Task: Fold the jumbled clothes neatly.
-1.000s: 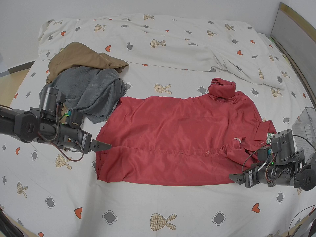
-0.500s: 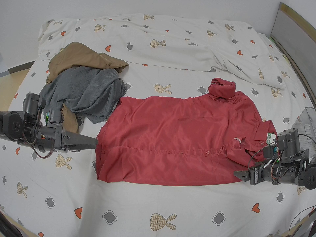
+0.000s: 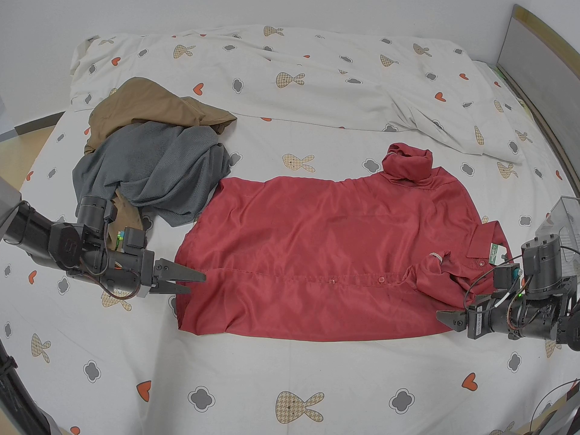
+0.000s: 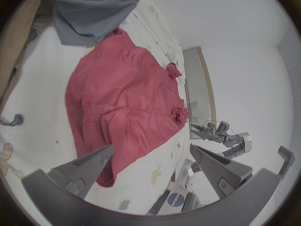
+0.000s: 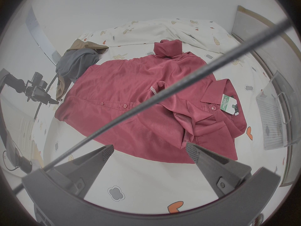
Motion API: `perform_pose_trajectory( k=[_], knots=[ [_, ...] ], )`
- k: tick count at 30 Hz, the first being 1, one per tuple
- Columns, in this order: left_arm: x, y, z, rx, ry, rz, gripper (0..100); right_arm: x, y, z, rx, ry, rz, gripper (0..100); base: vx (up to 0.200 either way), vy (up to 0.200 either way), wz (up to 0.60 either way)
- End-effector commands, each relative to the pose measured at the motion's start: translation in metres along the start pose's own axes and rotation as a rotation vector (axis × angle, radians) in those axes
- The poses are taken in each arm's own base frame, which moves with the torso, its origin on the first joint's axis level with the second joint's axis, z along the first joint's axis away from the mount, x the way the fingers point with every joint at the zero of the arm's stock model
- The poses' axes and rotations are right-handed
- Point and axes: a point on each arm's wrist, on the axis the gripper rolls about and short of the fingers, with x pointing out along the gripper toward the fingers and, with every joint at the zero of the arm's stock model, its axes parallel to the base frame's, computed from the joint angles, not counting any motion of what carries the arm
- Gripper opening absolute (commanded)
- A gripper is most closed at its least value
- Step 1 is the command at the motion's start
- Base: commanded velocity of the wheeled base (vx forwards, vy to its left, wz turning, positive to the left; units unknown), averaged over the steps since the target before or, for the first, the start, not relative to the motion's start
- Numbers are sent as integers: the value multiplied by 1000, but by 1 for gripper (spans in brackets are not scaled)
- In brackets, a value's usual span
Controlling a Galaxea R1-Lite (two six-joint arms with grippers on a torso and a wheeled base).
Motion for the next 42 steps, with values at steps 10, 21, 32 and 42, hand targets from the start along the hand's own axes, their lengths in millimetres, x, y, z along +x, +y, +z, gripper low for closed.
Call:
perform_pose_trajectory(
  k=[10,21,32,42],
  knots=[
    [24,21,6,-3,31,16,100,-2,1,0,-3,-4,4,100,0,0,0],
    [29,29,6,9,19,94,100,-2,1,0,-3,-4,4,100,0,0,0],
    [30,30,6,20,14,93,0,-2,1,-1,-3,-2,4,100,0,0,0],
    [23,32,10,24,-12,102,0,-2,1,-2,-3,1,3,100,0,0,0]
  ],
)
